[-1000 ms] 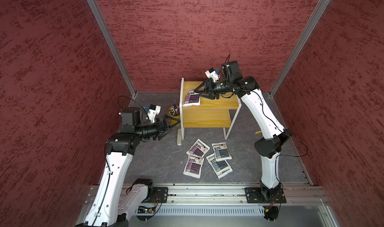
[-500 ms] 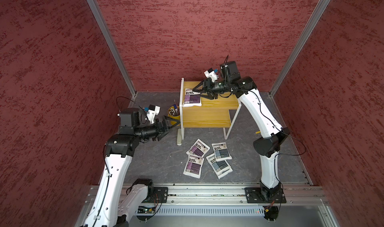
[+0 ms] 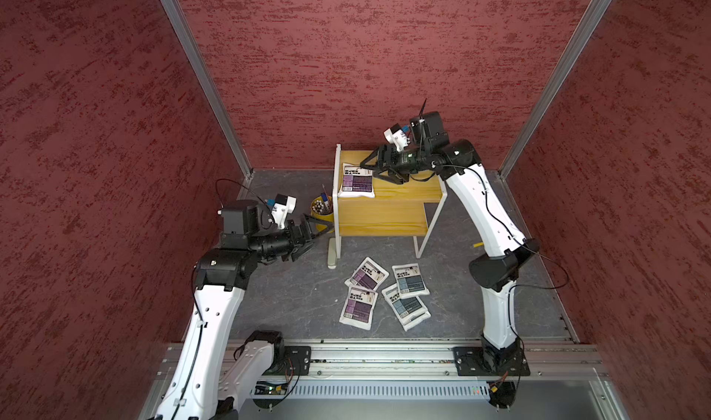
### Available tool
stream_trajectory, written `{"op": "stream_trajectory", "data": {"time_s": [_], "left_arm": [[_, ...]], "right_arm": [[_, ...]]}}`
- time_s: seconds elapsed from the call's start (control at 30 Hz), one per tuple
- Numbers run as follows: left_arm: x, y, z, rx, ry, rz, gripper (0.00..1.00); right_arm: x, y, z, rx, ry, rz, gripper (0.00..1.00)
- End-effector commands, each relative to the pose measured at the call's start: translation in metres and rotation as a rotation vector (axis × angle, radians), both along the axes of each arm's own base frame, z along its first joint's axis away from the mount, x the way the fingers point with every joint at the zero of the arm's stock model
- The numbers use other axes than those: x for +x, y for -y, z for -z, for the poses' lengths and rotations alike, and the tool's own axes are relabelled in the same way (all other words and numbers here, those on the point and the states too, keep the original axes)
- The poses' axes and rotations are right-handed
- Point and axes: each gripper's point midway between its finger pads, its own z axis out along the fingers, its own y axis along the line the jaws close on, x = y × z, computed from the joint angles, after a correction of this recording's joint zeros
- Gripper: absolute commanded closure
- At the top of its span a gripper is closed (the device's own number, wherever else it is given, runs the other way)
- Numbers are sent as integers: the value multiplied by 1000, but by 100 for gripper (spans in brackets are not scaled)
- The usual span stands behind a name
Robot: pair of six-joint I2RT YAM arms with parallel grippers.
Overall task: Place the bagged coffee beans on the shelf by color
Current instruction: Place the bagged coffee beans on the shelf.
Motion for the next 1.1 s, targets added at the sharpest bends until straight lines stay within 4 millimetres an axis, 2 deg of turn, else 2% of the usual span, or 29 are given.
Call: {"op": "stream_trajectory", "data": {"time_s": [0.0, 0.2, 0.4, 0.67, 0.83, 0.97, 1.07], "left_arm": [[1, -1, -13, 5, 51, 0, 0], [2, -1, -16, 1, 69, 4, 0], [1, 0, -15, -1, 67, 9, 0], [1, 0, -11, 3, 58, 9, 0], [2, 2, -8, 7, 63, 10, 0], [-1, 15, 1, -2, 65, 46, 0], [-6, 32, 17, 33, 51, 93, 0]], "right_arm": [[-13, 10, -7, -50, 26, 21, 30], [-27, -4, -9, -53, 36, -14, 30], [-26, -8, -11, -61, 59, -1, 30], [-21, 8, -17, -121, 127, 61, 30], [-21, 22, -31, -163, 204, 100, 30], [-34, 22, -50, -117, 231, 70, 31], [-56, 19, -64, -102, 253, 29, 31]]}}
